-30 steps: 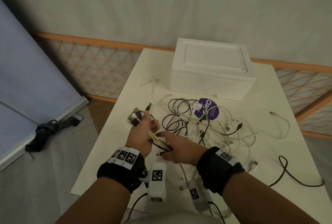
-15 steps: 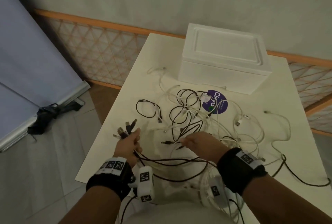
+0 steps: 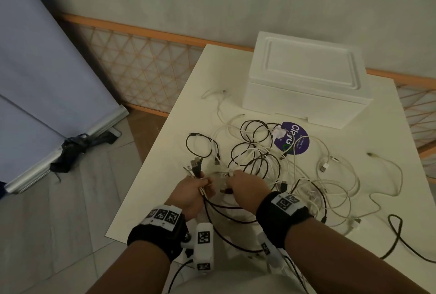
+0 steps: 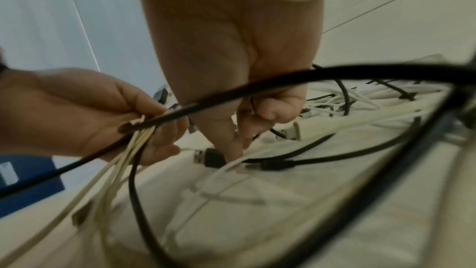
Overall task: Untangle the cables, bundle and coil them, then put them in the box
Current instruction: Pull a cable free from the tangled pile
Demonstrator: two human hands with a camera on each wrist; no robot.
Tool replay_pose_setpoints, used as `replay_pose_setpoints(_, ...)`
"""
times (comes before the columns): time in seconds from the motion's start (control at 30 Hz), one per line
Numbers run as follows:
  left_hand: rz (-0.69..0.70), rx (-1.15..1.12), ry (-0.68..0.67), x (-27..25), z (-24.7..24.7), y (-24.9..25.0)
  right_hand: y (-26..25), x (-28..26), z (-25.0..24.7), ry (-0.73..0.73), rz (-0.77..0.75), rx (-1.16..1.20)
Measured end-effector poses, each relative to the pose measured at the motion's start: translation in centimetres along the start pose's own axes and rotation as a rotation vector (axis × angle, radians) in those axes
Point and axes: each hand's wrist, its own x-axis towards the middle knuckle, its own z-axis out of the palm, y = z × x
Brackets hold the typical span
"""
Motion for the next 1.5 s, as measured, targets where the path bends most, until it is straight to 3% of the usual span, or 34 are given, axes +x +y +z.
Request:
replay_pose_setpoints(0.17,0.15,0.148,-0.09,-0.2,1.9,0.4,1.0,0.0,-1.6,0.07,0.046,0.46)
replay_pose_setpoints(0.4,0.09,0.278,-0.037,0.9,2.8,0.6,0.4,0.3,0.6,-0.088,-0.057,0.041)
replay_pose_setpoints(0.53,0.028,0.26,-0.015,1.0,2.9,0.5,1.4,0.2,0.9,-0.061,0.111,0.046)
replay_pose_setpoints(0.67,0.036,0.311,0.02,0.8,3.0,0.7,2.9,0.0,-0.1,-0.083,0.182,0.081)
replay_pose_setpoints(0.73,0.063,0.329,0.033,0.7,3.1,0.6,3.0,-0.2,-1.2,-0.044,0.246,0.294)
replay_pose_setpoints(0.83,0.157,0.301,0.04,0.8,3.4,0.2,1.8,-0.6,-3.6,0.044,0.314,0.985)
replay_pose_setpoints(0.9,0.213,0.248,0.01,0.7,3.9,0.1,1.1,-0.8,-5.1,0.075,0.283,1.207)
replay_pose_setpoints(1.07,0.216,0.199,-0.153,-0.2,5.3,0.0,0.5,-0.4,-5.7,0.129,0.183,0.995)
replay_pose_setpoints(1.3,0.232,0.2,-0.177,-0.7,5.8,0.0,0.4,-0.8,-5.1,0.263,0.271,1.01)
replay_pose_setpoints(1.5,0.302,0.2,-0.193,-1.2,6.7,0.2,0.5,-1.1,-5.1,0.212,0.225,0.91)
